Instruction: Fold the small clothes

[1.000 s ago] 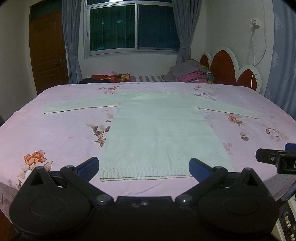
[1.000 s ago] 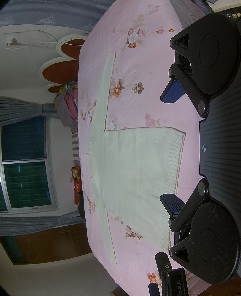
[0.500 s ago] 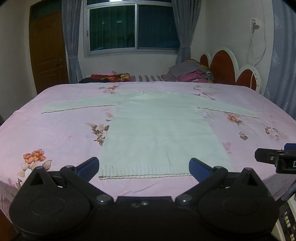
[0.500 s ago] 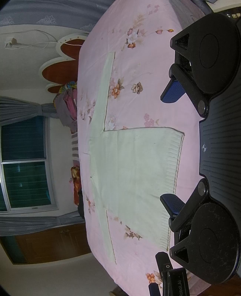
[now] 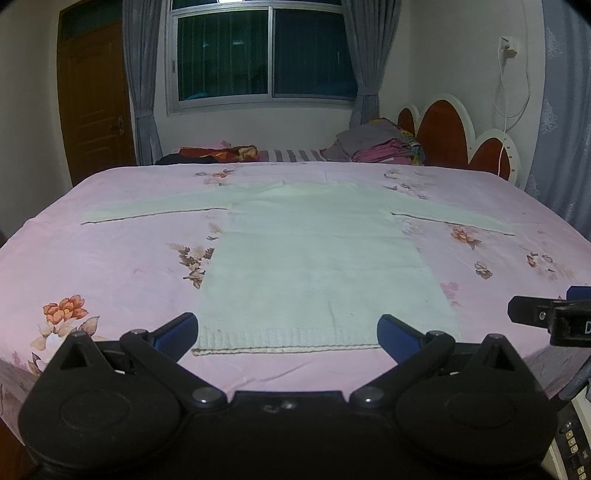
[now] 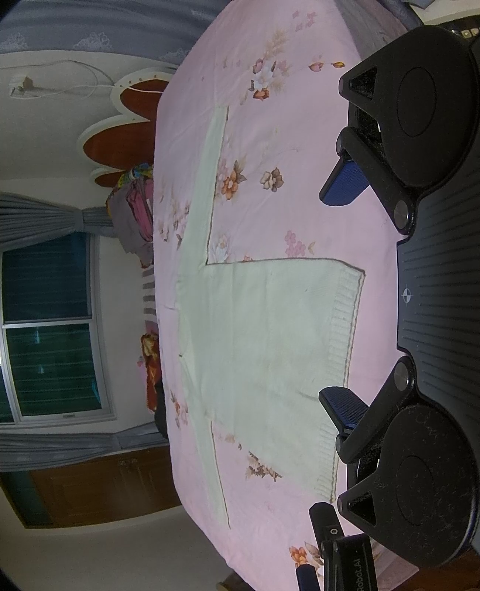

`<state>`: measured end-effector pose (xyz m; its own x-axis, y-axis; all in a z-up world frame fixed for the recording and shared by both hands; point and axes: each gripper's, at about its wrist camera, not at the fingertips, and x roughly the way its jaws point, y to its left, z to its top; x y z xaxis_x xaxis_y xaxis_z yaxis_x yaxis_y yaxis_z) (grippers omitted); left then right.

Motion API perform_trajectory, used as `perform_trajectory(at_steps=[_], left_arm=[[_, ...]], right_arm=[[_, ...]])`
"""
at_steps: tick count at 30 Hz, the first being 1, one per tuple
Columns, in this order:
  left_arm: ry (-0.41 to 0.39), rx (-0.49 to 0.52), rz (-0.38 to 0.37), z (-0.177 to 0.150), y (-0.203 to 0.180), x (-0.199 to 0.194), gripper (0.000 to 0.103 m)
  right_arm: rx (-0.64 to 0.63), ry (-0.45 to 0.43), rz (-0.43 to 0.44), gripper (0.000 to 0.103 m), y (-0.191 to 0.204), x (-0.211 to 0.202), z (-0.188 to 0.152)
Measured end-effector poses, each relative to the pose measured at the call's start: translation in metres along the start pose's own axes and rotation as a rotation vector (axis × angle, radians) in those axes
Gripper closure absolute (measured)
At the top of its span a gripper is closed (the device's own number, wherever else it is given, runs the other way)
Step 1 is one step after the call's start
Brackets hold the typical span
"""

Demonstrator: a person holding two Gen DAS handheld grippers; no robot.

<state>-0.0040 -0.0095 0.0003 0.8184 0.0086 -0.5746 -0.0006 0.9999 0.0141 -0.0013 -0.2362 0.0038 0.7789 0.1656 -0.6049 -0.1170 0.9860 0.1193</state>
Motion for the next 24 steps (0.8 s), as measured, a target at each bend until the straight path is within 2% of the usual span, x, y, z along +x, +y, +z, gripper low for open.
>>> perform_trajectory(at_steps=[7,11,16,21,24], left_arm=[[-0.012,-0.024,-0.039,0.014,0.004,0.010,0.000],[-0.026,-0.022,-0.029,0.031,0.009,0.029,0.000],[-0.013,-0.107,-0.115,0.053,0.025,0.067,0.000],[0.025,-0.099,-0.166,0.077,0.037,0.117,0.000],[0.030,-0.115,-0.228,0.092,0.048,0.139,0.000]], right_arm=[[0.004,-0.011,0.007,0.000,-0.008,0.012,0.010],[0.029,-0.025,-0.005,0.000,-0.014,0.028,0.026],[0.045,-0.031,-0.033,0.000,-0.022,0.056,0.048],[0.087,-0.028,-0.067,0.000,-0.028,0.092,0.073],[0.127,-0.032,-0.084,0.000,-0.031,0.113,0.091]])
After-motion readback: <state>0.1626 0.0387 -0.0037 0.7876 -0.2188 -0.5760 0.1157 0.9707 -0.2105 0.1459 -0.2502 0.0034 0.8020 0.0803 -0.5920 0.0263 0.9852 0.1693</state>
